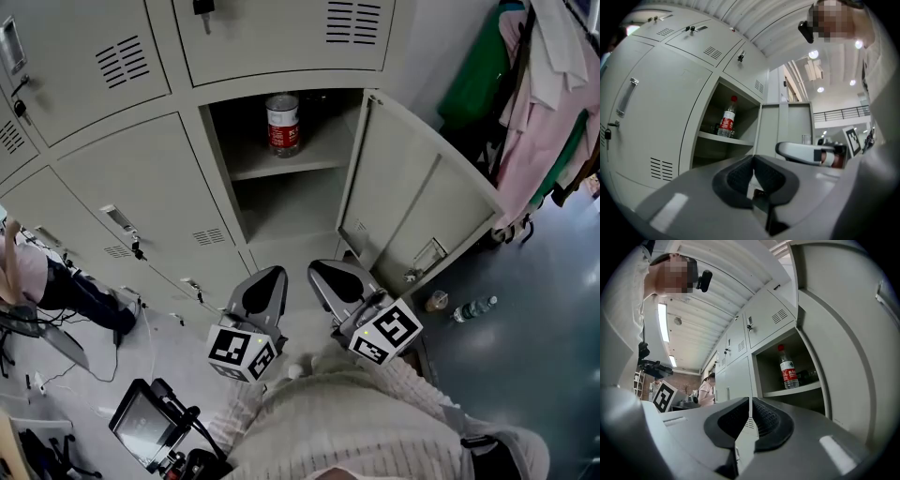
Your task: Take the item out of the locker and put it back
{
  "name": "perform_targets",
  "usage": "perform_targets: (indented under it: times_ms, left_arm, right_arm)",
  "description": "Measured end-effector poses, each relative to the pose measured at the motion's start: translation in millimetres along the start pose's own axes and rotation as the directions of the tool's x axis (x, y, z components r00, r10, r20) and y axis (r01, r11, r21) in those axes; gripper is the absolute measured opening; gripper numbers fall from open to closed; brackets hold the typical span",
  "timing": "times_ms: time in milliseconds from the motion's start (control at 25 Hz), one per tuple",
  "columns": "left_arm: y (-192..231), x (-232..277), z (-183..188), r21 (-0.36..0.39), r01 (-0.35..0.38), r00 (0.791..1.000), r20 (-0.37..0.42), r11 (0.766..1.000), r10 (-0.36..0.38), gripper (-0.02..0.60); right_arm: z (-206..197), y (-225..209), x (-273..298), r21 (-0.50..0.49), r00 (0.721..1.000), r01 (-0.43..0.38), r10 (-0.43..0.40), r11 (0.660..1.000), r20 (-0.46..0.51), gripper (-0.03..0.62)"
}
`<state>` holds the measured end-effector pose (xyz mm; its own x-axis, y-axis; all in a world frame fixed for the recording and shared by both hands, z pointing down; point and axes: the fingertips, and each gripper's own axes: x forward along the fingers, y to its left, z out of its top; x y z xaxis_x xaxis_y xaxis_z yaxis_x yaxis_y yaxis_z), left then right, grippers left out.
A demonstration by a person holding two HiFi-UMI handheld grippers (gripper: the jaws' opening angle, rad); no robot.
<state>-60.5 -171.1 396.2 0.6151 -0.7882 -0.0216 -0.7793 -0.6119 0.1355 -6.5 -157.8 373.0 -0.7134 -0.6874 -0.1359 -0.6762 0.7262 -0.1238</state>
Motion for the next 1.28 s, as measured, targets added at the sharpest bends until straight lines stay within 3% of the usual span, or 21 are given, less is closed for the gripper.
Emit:
perform_targets:
  times_ms: [360,760,840,1000,1120,1280]
  left_arm:
    - [13.6,21.0,10.3,0.037,-0.049,0.998,-0.034,0.998,0.050,0.008]
    - [35.1,56.7,28.7,0.086,-0.051,0.999,-0.002,0.995,0.052,0.008]
    - [37.5,64.1,34.6,0.089,-0.051,0.999,0.011,0.995,0.051,0.008]
    - [44.8,76.7,43.9,0.060,-0.055,0.998,0.035,0.997,0.053,0.008]
    - [52.7,82.9,51.6,0.043,-0.070,0.996,0.057,0.997,0.067,0.006]
    - [55.4,90.2,58.3,0.058,-0.070,0.996,0.065,0.996,0.066,0.006]
  right_arm:
    - [17.5,-20.5,33.3,-0.093,1.000,-0.005,0.005,0.996,0.004,0.037]
    - [30.6,-64.7,96.3,-0.163,0.996,0.082,-0.087,0.983,-0.030,0.041]
    - [41.0,-73.8,105.0,-0.174,0.995,0.096,-0.098,0.980,-0.004,0.098]
    - [66.5,-89.9,120.8,-0.186,0.992,0.121,-0.113,0.975,0.052,0.105]
    - [71.9,-99.8,136.7,-0.220,0.992,0.127,-0.122,0.967,0.037,0.139]
    - [67.2,-116.9,156.0,-0.204,0.986,0.163,-0.167,0.965,-0.006,0.268]
